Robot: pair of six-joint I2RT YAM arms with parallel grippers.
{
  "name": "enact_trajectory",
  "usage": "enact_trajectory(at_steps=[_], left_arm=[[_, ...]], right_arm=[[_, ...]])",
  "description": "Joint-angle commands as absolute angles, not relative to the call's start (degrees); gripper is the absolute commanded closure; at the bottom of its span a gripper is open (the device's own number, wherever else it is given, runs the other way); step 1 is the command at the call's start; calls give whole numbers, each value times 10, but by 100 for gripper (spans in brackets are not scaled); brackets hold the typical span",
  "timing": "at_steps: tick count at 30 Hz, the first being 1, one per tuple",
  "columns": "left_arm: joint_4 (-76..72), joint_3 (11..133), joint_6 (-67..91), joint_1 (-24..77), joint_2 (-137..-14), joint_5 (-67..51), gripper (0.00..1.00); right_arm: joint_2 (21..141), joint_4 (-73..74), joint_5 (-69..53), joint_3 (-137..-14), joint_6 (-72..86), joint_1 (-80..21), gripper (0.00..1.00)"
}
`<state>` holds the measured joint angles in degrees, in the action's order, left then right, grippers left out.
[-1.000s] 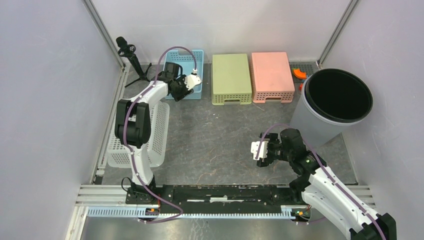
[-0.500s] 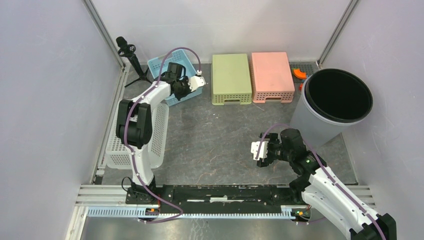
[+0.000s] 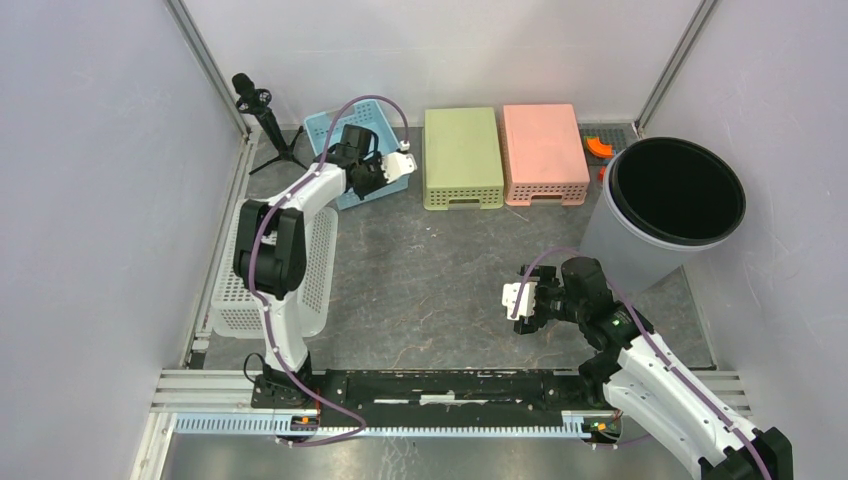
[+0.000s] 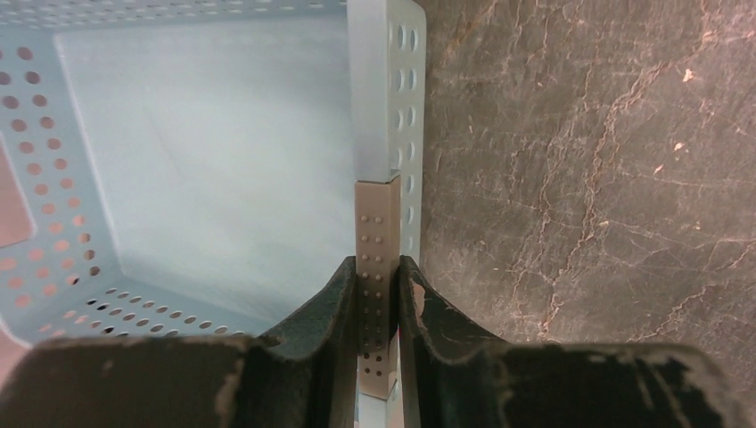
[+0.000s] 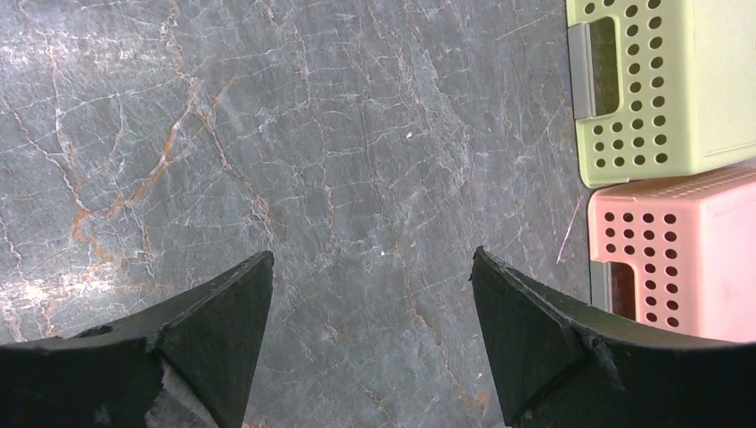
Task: Turn the large container upside down
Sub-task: Turn the container upside down at the center of the board.
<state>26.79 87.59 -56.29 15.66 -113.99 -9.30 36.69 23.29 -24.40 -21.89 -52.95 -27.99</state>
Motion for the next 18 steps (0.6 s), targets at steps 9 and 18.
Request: enact_trajectory(at_steps=[9,18], left_arm=[[170,911,-533,169,-1017,-44,98],[269,907,-453,183,-890,-159,98]], right_arm=[[365,224,-251,-216,-532,-277,13],[362,221,-263,-220,-521,-277,13]])
